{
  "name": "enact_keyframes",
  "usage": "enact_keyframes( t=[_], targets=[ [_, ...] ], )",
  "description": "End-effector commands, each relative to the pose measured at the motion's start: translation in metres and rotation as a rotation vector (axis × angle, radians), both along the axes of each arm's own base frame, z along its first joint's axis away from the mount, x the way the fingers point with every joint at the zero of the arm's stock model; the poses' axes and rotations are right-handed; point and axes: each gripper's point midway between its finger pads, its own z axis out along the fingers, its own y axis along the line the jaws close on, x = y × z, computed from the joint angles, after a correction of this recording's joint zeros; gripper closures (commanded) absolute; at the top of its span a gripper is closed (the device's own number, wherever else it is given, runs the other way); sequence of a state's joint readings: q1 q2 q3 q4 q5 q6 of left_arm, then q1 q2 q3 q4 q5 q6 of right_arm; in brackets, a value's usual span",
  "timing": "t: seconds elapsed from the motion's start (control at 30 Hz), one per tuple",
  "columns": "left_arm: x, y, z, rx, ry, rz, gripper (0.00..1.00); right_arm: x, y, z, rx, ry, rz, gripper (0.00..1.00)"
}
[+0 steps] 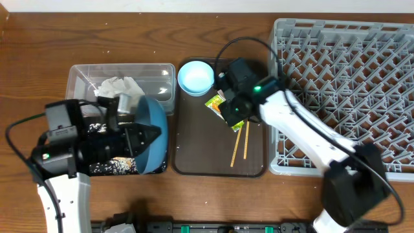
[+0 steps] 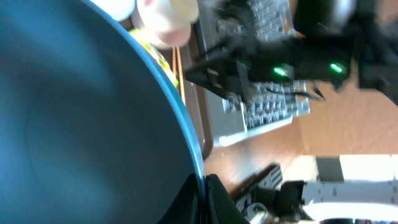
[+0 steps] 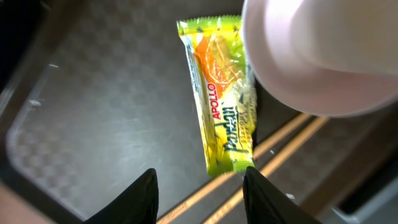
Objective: Sort waste into correct bins and load items into the dishwasher rack
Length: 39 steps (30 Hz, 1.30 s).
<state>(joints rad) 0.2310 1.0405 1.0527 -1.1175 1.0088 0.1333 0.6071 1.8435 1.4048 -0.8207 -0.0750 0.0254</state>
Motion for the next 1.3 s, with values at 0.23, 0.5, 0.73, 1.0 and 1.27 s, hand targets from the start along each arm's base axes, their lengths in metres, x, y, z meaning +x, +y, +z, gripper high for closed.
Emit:
enact_keyframes(
  t=[0.23, 0.5, 0.73, 1.0, 1.27],
  targets=[
    [-0.004, -0.01, -0.007, 0.083, -0.014, -0.057, 0.93, -0.008, -0.009, -0.079, -0.148, 0.125, 0.027, 0.56],
    [-0.003, -0.01, -0.007, 0.084, -0.019, -0.057, 0.93, -0.009, -0.008, -0.083, -0.143, 0.14, 0.004, 0.95],
    [-0.005, -0.014, -0.007, 0.084, -0.021, -0.073, 0.93, -0.002, 0.014, -0.043, -0.02, 0.107, 0.012, 0.99],
    [-0.004, -0.033, -0.011, 0.147, -0.038, -0.133, 0.93, 0.01, 0.017, 0.073, 0.139, -0.12, 0.008, 0.99],
    [0.009, -0.063, -0.022, 0.3, -0.099, -0.158, 0.93, 0.01, -0.024, 0.146, 0.211, -0.263, -0.077, 0.99]
  ],
)
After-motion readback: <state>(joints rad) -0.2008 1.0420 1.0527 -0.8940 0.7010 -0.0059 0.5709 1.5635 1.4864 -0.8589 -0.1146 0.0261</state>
